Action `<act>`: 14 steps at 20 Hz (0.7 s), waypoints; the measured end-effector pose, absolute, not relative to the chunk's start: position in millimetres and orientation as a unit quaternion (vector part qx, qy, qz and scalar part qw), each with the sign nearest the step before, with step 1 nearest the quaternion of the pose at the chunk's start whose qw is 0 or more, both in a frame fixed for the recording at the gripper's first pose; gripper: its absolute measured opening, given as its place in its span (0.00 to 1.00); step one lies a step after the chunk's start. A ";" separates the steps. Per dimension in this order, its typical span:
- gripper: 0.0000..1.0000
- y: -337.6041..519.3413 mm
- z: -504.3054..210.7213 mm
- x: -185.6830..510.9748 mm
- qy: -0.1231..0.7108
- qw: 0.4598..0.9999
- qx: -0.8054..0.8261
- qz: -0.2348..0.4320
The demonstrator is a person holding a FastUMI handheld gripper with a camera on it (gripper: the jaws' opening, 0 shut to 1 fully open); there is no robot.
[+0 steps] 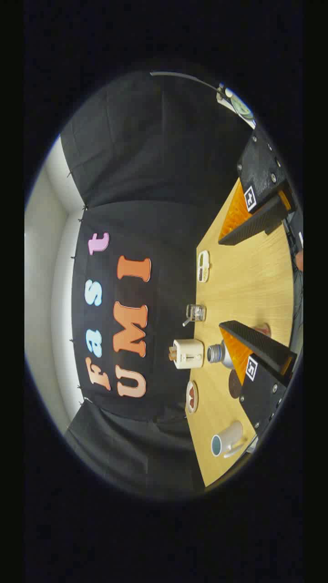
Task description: Take the bottle from table, then pour the juice into the cup, finally place the bottle on the coaster
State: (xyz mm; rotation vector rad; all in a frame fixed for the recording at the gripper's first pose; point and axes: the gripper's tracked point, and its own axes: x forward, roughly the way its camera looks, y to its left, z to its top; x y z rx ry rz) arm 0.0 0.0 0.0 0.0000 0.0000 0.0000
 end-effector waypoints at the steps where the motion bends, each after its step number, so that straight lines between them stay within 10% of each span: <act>1: 0.99 4.3 -0.7 -3.7 0.002 1.000 0.001 0.002; 14: 0.99 63.6 -29.4 -12.6 0.015 0.999 0.010 0.045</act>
